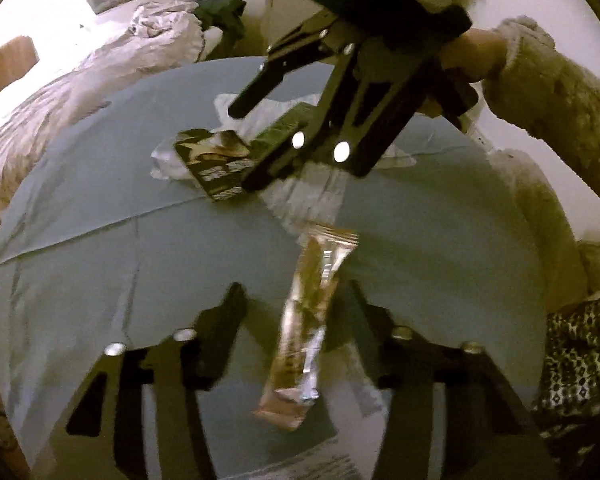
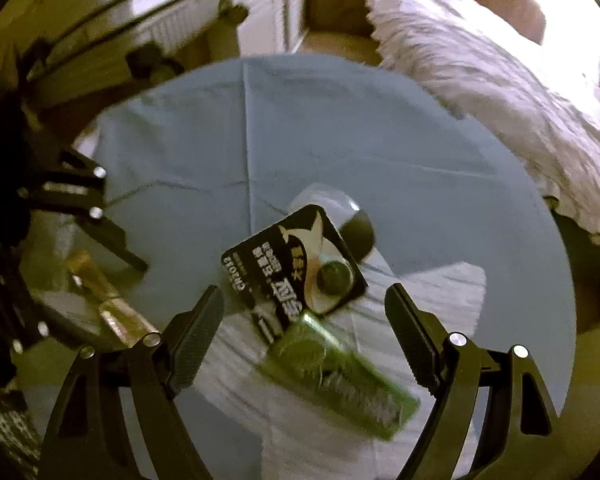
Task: Collect trash
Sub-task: 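Grasp the gold wrapper with left tool while right tool grasps the battery card, then carry the gold wrapper and battery card over the black trash bin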
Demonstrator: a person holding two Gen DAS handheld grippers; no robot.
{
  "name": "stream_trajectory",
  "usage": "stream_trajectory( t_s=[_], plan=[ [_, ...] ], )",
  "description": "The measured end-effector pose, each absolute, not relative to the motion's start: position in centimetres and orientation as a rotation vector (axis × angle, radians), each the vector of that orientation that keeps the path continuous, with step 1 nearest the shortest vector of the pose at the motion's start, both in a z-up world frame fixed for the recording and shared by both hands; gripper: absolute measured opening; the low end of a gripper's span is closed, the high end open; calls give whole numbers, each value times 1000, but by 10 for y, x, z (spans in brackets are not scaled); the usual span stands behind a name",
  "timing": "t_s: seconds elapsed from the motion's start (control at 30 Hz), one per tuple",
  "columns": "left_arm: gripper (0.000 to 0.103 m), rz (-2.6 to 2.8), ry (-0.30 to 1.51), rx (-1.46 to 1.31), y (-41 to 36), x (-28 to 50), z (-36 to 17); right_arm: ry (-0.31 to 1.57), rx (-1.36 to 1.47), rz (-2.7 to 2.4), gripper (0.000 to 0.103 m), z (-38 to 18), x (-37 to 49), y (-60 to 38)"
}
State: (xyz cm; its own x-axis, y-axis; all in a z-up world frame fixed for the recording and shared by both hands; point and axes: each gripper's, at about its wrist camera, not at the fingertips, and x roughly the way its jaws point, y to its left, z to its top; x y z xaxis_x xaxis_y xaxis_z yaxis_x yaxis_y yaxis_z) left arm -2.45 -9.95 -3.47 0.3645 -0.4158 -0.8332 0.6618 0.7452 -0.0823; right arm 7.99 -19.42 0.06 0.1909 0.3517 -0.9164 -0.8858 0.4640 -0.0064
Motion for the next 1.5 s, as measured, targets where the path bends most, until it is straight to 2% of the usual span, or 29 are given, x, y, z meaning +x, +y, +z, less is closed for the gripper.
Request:
stream_trajectory(
  t_s=[0.1, 0.2, 0.23, 0.43, 0.57, 0.77, 0.9, 1.1, 1.5],
  plan=[
    [23, -690, 978, 207, -84, -16, -35, 1045, -696, 968, 82, -12, 81, -185],
    [22, -670, 972, 169, -76, -12, -35, 1051, -681, 988, 80, -14, 87, -180],
    [22, -660, 967, 171, -75, -11, -35, 1052, -673, 991, 73, -14, 88, -179],
    [22, -625, 950, 127, -66, -5, -27, 1021, -574, 933, 71, -9, 85, -189],
    [22, -623, 940, 38, -58, 4, -15, 939, -326, 880, 69, 14, 83, -228],
    [22, -673, 892, 3, -77, 19, 13, 694, 259, 749, 69, 62, 81, -351],
    [22, -726, 855, -20, -112, 41, 35, 547, 387, 522, 69, 73, 65, -442],
    [22, -873, 784, 15, -206, 71, 66, 480, 498, 166, 69, 52, 39, -559],
    [23, -1080, 806, 56, -385, 124, 53, 416, 617, -110, 69, 6, 13, -657]
  ],
)
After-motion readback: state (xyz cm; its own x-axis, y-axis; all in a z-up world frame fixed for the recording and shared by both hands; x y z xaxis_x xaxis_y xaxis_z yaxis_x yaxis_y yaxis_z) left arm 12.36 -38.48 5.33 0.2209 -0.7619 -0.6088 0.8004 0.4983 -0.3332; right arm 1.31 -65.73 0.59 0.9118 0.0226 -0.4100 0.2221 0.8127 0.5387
